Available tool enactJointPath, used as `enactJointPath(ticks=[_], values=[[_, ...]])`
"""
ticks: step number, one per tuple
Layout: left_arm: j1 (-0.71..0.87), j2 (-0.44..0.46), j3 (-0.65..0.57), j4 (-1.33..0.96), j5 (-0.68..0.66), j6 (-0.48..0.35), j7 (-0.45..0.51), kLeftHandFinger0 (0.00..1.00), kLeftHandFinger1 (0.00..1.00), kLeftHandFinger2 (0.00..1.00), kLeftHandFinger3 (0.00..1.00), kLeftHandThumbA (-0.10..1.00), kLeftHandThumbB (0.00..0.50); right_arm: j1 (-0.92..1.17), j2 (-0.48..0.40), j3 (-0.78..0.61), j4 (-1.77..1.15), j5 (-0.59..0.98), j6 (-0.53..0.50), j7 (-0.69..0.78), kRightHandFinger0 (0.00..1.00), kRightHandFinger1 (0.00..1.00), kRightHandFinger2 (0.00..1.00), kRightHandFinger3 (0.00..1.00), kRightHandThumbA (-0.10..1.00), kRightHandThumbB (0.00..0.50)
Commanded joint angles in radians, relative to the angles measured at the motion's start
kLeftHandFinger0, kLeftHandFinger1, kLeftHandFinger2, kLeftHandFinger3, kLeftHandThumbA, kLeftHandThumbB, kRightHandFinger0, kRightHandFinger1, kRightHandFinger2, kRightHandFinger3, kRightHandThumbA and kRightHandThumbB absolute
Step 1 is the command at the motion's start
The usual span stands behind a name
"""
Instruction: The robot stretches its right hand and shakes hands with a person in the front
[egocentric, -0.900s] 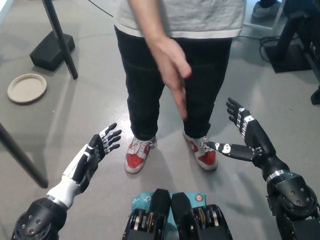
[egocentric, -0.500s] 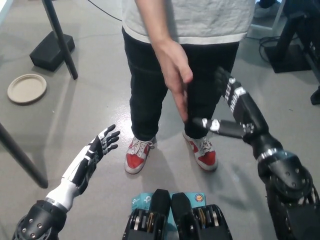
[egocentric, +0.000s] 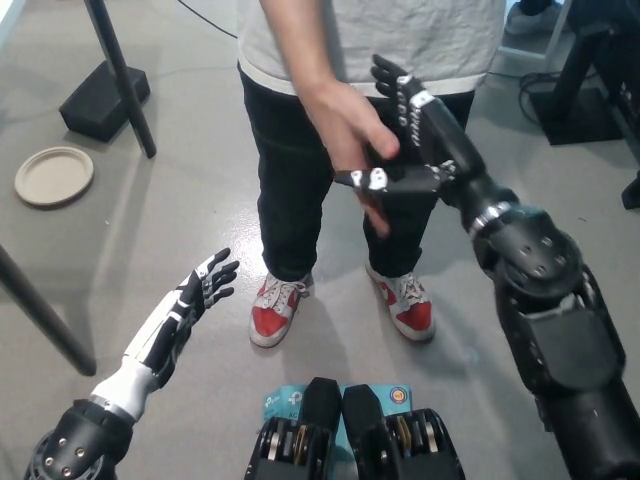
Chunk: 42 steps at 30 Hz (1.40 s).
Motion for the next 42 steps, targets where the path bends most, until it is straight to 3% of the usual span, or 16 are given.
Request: enactJointPath(ticks=[1, 4, 10, 13, 14, 15, 16, 17, 18, 20, 32, 34, 35, 38, 42], values=[[-0.018, 0.016, 0.004, -0.022, 0.007, -0.026, 0.007, 1.00, 1.00, 1.00, 1.00, 1.00, 0.250, -0.110, 0.000, 0.032, 0.107, -0.086, -0.007, -0.034, 1.00, 1.00, 1.00, 1.00, 1.00, 0.500], [-0.016, 0.018, 0.000, -0.032, 0.015, -0.017, 0.009, 1.00, 1.00, 1.00, 1.00, 1.00, 0.264, -0.142, 0.017, 0.027, 0.189, -0.072, -0.047, -0.032, 1.00, 1.00, 1.00, 1.00, 1.00, 0.500], [-0.020, 0.019, 0.000, -0.031, 0.012, -0.017, 0.003, 1.00, 1.00, 1.00, 1.00, 1.00, 0.280, -0.180, 0.033, 0.052, 0.262, -0.106, -0.030, -0.032, 1.00, 1.00, 1.00, 1.00, 1.00, 0.500], [-0.020, 0.020, -0.001, -0.031, 0.009, -0.012, -0.001, 1.00, 1.00, 1.00, 1.00, 1.00, 0.289, -0.201, 0.033, 0.068, 0.297, -0.118, -0.036, -0.022, 1.00, 1.00, 1.00, 1.00, 1.00, 0.420], [-0.021, 0.020, -0.003, -0.030, 0.006, -0.006, -0.005, 1.00, 1.00, 1.00, 1.00, 1.00, 0.282, -0.208, 0.037, 0.067, 0.305, -0.119, -0.030, -0.030, 1.00, 1.00, 1.00, 1.00, 0.85, 0.302], [-0.023, 0.021, -0.003, -0.029, 0.005, -0.007, -0.006, 1.00, 1.00, 1.00, 1.00, 1.00, 0.280, -0.212, 0.037, 0.068, 0.308, -0.121, -0.030, -0.033, 1.00, 1.00, 1.00, 1.00, 0.71, 0.296], [-0.025, 0.022, -0.003, -0.024, 0.008, -0.013, -0.007, 1.00, 1.00, 1.00, 1.00, 1.00, 0.271, -0.215, 0.040, 0.075, 0.312, -0.144, -0.030, -0.058, 1.00, 1.00, 1.00, 1.00, 0.44, 0.184], [-0.025, 0.022, -0.003, -0.023, 0.008, -0.007, -0.006, 1.00, 1.00, 1.00, 1.00, 1.00, 0.274, -0.218, 0.050, 0.070, 0.323, -0.157, -0.042, -0.097, 1.00, 1.00, 1.00, 1.00, 0.06, 0.075], [-0.024, 0.023, -0.003, -0.025, 0.008, -0.002, -0.005, 1.00, 1.00, 1.00, 1.00, 1.00, 0.275, -0.218, 0.056, 0.063, 0.330, -0.158, -0.050, -0.113, 1.00, 1.00, 1.00, 1.00, -0.09, 0.023], [-0.026, 0.021, 0.001, -0.029, -0.001, 0.009, -0.005, 1.00, 1.00, 1.00, 1.00, 1.00, 0.271, -0.221, 0.061, 0.053, 0.330, -0.155, -0.058, -0.122, 1.00, 1.00, 1.00, 1.00, -0.10, 0.000], [-0.026, 0.029, -0.009, -0.022, 0.027, 0.013, 0.000, 1.00, 1.00, 1.00, 1.00, 1.00, 0.286, -0.176, 0.043, 0.043, 0.218, -0.161, -0.045, -0.091, 1.00, 1.00, 1.00, 1.00, -0.06, 0.009], [-0.026, 0.032, -0.010, -0.020, 0.025, 0.014, -0.002, 1.00, 1.00, 1.00, 1.00, 1.00, 0.287, -0.147, 0.038, 0.050, 0.144, -0.166, -0.022, -0.078, 1.00, 1.00, 1.00, 1.00, 0.00, 0.014], [-0.028, 0.034, -0.010, -0.021, 0.018, 0.022, -0.005, 1.00, 1.00, 1.00, 1.00, 1.00, 0.297, -0.116, 0.034, 0.052, 0.066, -0.161, -0.005, -0.059, 1.00, 1.00, 1.00, 1.00, 0.10, 0.018], [-0.037, 0.037, -0.010, -0.016, 0.019, 0.034, -0.004, 1.00, 1.00, 1.00, 1.00, 1.00, 0.322, -0.044, 0.018, 0.060, -0.140, -0.141, 0.050, -0.008, 1.00, 1.00, 1.00, 1.00, 0.07, 0.000], [-0.040, 0.039, -0.006, -0.013, 0.015, 0.031, -0.001, 1.00, 1.00, 1.00, 1.00, 1.00, 0.319, 0.061, -0.005, 0.076, -0.520, -0.109, 0.150, 0.048, 1.00, 1.00, 1.00, 1.00, 0.14, 0.000]])
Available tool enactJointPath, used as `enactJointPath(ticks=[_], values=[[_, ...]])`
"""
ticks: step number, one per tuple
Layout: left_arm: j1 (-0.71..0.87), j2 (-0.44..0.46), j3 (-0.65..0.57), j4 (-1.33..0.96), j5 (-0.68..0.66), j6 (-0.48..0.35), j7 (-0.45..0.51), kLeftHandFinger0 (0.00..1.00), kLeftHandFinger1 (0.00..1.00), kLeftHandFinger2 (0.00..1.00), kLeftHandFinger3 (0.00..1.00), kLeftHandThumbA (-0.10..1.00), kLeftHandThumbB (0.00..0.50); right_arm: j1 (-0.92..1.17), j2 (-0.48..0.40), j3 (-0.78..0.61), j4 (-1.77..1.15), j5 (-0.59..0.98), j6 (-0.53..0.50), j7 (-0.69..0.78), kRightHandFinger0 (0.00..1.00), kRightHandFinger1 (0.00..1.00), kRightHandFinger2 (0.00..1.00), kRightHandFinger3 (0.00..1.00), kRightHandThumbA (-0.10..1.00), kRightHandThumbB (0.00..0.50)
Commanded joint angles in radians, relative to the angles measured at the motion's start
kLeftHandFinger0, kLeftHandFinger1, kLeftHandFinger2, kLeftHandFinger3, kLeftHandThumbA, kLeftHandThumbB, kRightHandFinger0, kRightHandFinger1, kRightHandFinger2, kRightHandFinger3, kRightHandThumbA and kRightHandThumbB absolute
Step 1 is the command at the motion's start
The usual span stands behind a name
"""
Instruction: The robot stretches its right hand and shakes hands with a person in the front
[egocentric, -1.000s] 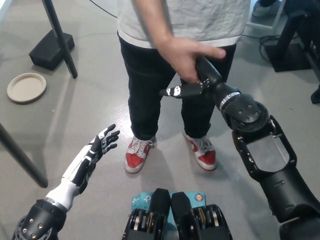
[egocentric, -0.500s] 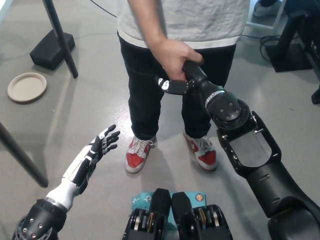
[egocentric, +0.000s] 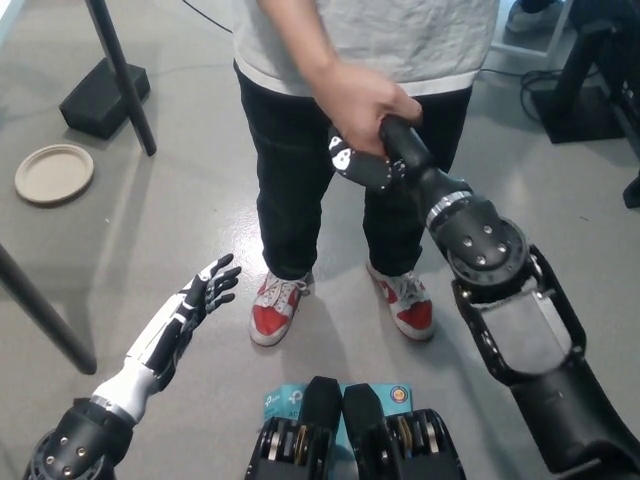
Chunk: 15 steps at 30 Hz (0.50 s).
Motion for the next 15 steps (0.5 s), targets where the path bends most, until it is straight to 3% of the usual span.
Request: enactJointPath(ticks=[1, 5, 8, 12, 15], values=[[-0.038, 0.031, 0.008, -0.018, 0.003, 0.001, 0.000, 1.00, 1.00, 1.00, 1.00, 1.00, 0.317, 0.096, -0.054, 0.022, -0.609, 0.054, 0.176, 0.119, 1.00, 1.00, 1.00, 1.00, 0.24, 0.000], [-0.033, 0.037, 0.003, -0.024, 0.013, -0.006, -0.002, 1.00, 1.00, 1.00, 1.00, 1.00, 0.301, 0.117, -0.082, 0.017, -0.922, 0.091, 0.266, 0.144, 1.00, 1.00, 1.00, 1.00, 0.30, 0.003], [-0.032, 0.036, 0.002, -0.020, 0.013, -0.014, -0.002, 1.00, 1.00, 1.00, 1.00, 1.00, 0.274, 0.099, -0.109, -0.002, -0.988, 0.102, 0.295, 0.157, 1.00, 1.00, 1.00, 1.00, 0.26, 0.009], [-0.023, 0.032, -0.001, -0.024, 0.012, -0.009, -0.004, 1.00, 1.00, 1.00, 1.00, 1.00, 0.271, 0.103, -0.109, -0.006, -0.828, 0.082, 0.260, 0.155, 1.00, 1.00, 1.00, 1.00, 0.14, 0.000], [-0.023, 0.031, -0.001, -0.015, 0.012, -0.018, -0.003, 1.00, 1.00, 1.00, 1.00, 1.00, 0.267, 0.098, -0.113, 0.004, -0.658, 0.059, 0.244, 0.158, 1.00, 1.00, 1.00, 1.00, 0.18, 0.000]])
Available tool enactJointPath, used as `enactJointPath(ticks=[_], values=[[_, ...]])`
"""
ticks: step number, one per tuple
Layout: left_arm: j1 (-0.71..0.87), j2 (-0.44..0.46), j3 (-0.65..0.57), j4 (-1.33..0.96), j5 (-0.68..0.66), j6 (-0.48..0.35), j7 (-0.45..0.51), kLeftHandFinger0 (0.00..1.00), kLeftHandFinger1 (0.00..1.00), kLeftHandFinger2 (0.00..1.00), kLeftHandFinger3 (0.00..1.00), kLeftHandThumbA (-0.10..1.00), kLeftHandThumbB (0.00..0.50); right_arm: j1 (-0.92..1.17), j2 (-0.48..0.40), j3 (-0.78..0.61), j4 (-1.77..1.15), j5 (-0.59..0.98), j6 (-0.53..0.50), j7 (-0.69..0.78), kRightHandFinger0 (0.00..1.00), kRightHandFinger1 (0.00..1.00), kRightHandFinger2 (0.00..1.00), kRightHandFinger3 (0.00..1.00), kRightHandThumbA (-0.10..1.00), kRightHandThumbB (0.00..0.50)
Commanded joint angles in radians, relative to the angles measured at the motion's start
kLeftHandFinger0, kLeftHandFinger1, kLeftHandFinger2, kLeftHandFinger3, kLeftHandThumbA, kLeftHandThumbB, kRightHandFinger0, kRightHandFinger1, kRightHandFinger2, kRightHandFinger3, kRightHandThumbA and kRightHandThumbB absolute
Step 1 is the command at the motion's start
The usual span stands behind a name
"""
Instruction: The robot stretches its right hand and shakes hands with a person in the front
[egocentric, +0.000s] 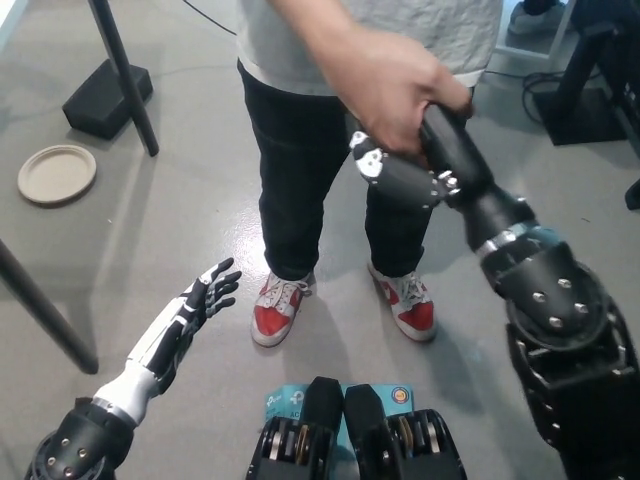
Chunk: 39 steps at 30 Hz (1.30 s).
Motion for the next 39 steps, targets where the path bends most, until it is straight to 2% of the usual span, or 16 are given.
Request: enactJointPath(ticks=[1, 5, 10, 12, 15, 17, 19, 20, 21, 28, 31, 32, 34, 36, 37, 39], values=[[-0.023, 0.028, 0.002, -0.030, 0.005, -0.020, -0.005, 1.00, 1.00, 1.00, 1.00, 1.00, 0.260, -0.050, -0.055, 0.004, -0.060, 0.036, 0.085, 0.092, 1.00, 1.00, 1.00, 1.00, 0.21, 0.000], [-0.027, 0.026, 0.001, -0.020, 0.007, -0.026, -0.001, 1.00, 1.00, 1.00, 1.00, 1.00, 0.284, -0.135, -0.038, 0.003, 0.275, 0.040, 0.011, 0.079, 1.00, 1.00, 1.00, 1.00, 0.21, 0.021], [-0.022, 0.025, -0.004, -0.027, 0.023, -0.025, 0.008, 1.00, 1.00, 1.00, 1.00, 1.00, 0.273, -0.237, -0.020, 0.010, 0.623, 0.004, -0.066, 0.041, 1.00, 1.00, 1.00, 1.00, 0.25, 0.038], [-0.020, 0.025, -0.001, -0.031, 0.027, -0.025, 0.015, 1.00, 1.00, 1.00, 1.00, 1.00, 0.287, -0.281, -0.010, 0.008, 0.761, 0.000, -0.105, 0.025, 1.00, 1.00, 1.00, 1.00, 0.25, 0.041], [-0.017, 0.014, 0.009, -0.042, 0.029, -0.018, 0.034, 1.00, 1.00, 1.00, 1.00, 1.00, 0.303, -0.317, -0.002, 0.005, 0.871, -0.003, -0.138, 0.012, 1.00, 1.00, 1.00, 1.00, 0.24, 0.034], [-0.012, 0.007, 0.016, -0.047, 0.026, -0.024, 0.042, 1.00, 1.00, 1.00, 1.00, 1.00, 0.284, -0.317, -0.006, 0.014, 0.879, -0.022, -0.135, 0.001, 1.00, 1.00, 1.00, 1.00, 0.29, 0.051], [-0.014, 0.004, 0.022, -0.050, 0.026, -0.024, 0.050, 1.00, 1.00, 1.00, 1.00, 1.00, 0.258, -0.292, -0.010, 0.010, 0.826, -0.022, -0.140, 0.000, 1.00, 1.00, 1.00, 1.00, 0.31, 0.057], [-0.014, 0.003, 0.024, -0.051, 0.026, -0.023, 0.052, 1.00, 1.00, 1.00, 1.00, 1.00, 0.254, -0.287, -0.011, 0.010, 0.815, -0.024, -0.144, -0.001, 1.00, 1.00, 1.00, 1.00, 0.40, 0.099], [-0.019, 0.003, 0.029, -0.053, 0.024, -0.027, 0.055, 1.00, 1.00, 1.00, 1.00, 1.00, 0.251, -0.275, -0.010, 0.007, 0.768, -0.021, -0.133, 0.000, 1.00, 1.00, 1.00, 1.00, 0.38, 0.068], [-0.017, 0.003, 0.035, -0.045, 0.042, -0.046, 0.076, 1.00, 1.00, 1.00, 1.00, 1.00, 0.295, -0.090, -0.056, -0.006, 0.158, 0.025, -0.011, 0.087, 1.00, 1.00, 1.00, 1.00, 0.36, 0.025], [-0.019, 0.006, 0.038, -0.039, 0.039, -0.051, 0.074, 1.00, 1.00, 1.00, 1.00, 1.00, 0.263, -0.045, -0.080, -0.015, -0.065, 0.058, 0.020, 0.113, 1.00, 1.00, 1.00, 1.00, 0.41, 0.035], [-0.020, 0.007, 0.038, -0.039, 0.047, -0.053, 0.079, 1.00, 1.00, 1.00, 1.00, 1.00, 0.239, -0.030, -0.092, -0.034, -0.239, 0.109, 0.086, 0.127, 1.00, 1.00, 1.00, 1.00, 0.47, 0.054], [-0.022, 0.008, 0.037, -0.034, 0.049, -0.057, 0.079, 1.00, 1.00, 1.00, 1.00, 1.00, 0.235, -0.028, -0.098, -0.051, -0.360, 0.135, 0.124, 0.122, 1.00, 1.00, 1.00, 1.00, 0.48, 0.064], [-0.020, 0.009, 0.035, -0.040, 0.054, -0.050, 0.079, 1.00, 1.00, 1.00, 1.00, 1.00, 0.248, -0.049, -0.121, -0.069, -0.531, 0.157, 0.175, 0.119, 1.00, 1.00, 1.00, 1.00, 0.51, 0.051], [-0.021, 0.008, 0.036, -0.041, 0.051, -0.047, 0.079, 1.00, 1.00, 1.00, 1.00, 1.00, 0.247, -0.056, -0.127, -0.081, -0.571, 0.180, 0.175, 0.113, 1.00, 1.00, 1.00, 1.00, 0.51, 0.039], [-0.023, 0.009, 0.036, -0.038, 0.051, -0.049, 0.079, 1.00, 1.00, 1.00, 1.00, 1.00, 0.241, -0.068, -0.136, -0.100, -0.629, 0.212, 0.178, 0.098, 1.00, 1.00, 1.00, 1.00, 0.41, 0.032]])
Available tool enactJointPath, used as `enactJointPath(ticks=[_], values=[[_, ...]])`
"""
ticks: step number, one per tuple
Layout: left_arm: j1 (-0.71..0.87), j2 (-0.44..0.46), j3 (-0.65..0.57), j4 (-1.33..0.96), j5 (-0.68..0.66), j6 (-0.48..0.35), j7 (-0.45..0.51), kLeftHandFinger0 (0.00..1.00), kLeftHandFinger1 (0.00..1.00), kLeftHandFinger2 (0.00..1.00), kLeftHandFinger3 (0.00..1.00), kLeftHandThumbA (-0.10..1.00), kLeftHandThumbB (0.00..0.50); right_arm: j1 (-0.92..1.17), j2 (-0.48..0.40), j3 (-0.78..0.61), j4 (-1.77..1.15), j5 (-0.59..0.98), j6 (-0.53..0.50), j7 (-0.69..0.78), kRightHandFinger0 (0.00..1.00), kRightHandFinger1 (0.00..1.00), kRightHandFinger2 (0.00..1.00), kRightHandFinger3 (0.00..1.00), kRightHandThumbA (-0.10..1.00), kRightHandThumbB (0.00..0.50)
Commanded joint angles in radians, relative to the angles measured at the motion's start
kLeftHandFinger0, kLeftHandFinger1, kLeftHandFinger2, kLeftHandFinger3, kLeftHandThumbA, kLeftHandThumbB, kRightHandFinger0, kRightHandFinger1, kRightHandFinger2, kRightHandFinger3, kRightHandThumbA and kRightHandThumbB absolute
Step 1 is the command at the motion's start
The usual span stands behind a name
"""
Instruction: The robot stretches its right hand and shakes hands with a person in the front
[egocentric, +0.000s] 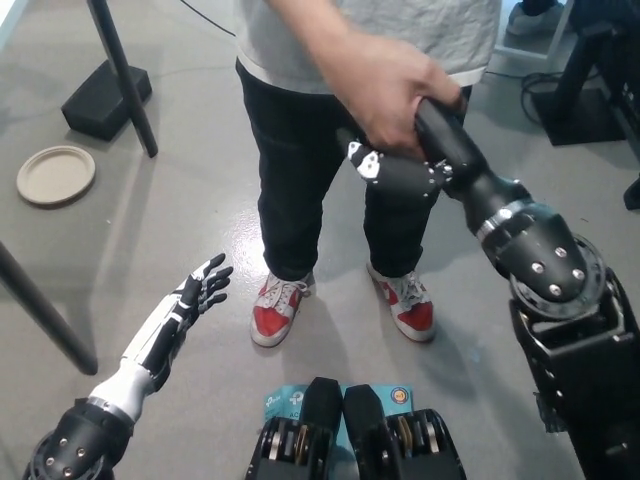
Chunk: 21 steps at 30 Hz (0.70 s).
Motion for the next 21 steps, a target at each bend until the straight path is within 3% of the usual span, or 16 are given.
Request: enactJointPath(ticks=[1, 2, 4, 6, 10, 11, 14, 16, 21], values=[[-0.025, 0.013, 0.020, -0.038, 0.032, -0.045, 0.052, 1.00, 1.00, 1.00, 1.00, 1.00, 0.250, -0.032, -0.115, -0.106, -0.757, 0.181, 0.194, 0.057, 1.00, 1.00, 1.00, 1.00, 0.41, 0.030], [-0.026, 0.012, 0.020, -0.037, 0.032, -0.044, 0.052, 1.00, 1.00, 1.00, 1.00, 1.00, 0.251, -0.034, -0.116, -0.105, -0.760, 0.176, 0.196, 0.057, 1.00, 1.00, 1.00, 1.00, 0.41, 0.030], [-0.025, 0.013, 0.019, -0.038, 0.036, -0.040, 0.053, 1.00, 1.00, 1.00, 1.00, 1.00, 0.264, -0.039, -0.118, -0.096, -0.738, 0.123, 0.203, 0.062, 1.00, 1.00, 1.00, 1.00, 0.52, 0.042], [-0.024, 0.012, 0.019, -0.040, 0.040, -0.040, 0.056, 1.00, 1.00, 1.00, 1.00, 1.00, 0.274, -0.044, -0.099, -0.076, -0.663, 0.088, 0.226, 0.065, 1.00, 1.00, 1.00, 1.00, 0.48, 0.053], [-0.027, 0.008, 0.021, -0.046, 0.037, -0.037, 0.056, 1.00, 1.00, 1.00, 1.00, 1.00, 0.289, -0.071, -0.080, -0.050, -0.476, 0.083, 0.227, 0.068, 1.00, 1.00, 1.00, 1.00, 0.30, 0.006], [-0.027, 0.007, 0.022, -0.044, 0.033, -0.047, 0.055, 1.00, 1.00, 1.00, 1.00, 1.00, 0.266, -0.086, -0.077, -0.037, -0.385, 0.064, 0.226, 0.071, 1.00, 1.00, 1.00, 1.00, 0.30, 0.001], [-0.031, 0.004, 0.021, -0.041, 0.035, -0.047, 0.056, 1.00, 1.00, 1.00, 1.00, 1.00, 0.261, -0.140, -0.070, -0.014, -0.099, 0.043, 0.194, 0.079, 1.00, 1.00, 1.00, 1.00, 0.29, 0.014], [-0.035, 0.007, 0.019, -0.038, 0.036, -0.046, 0.054, 1.00, 1.00, 1.00, 1.00, 1.00, 0.265, -0.184, -0.063, -0.003, 0.093, 0.027, 0.119, 0.073, 1.00, 1.00, 1.00, 1.00, 0.28, 0.033], [-0.036, 0.007, 0.023, -0.045, 0.032, -0.044, 0.053, 1.00, 1.00, 1.00, 1.00, 1.00, 0.268, -0.278, -0.035, 0.005, 0.420, 0.014, 0.038, 0.056, 1.00, 1.00, 1.00, 1.00, 0.28, 0.028]])
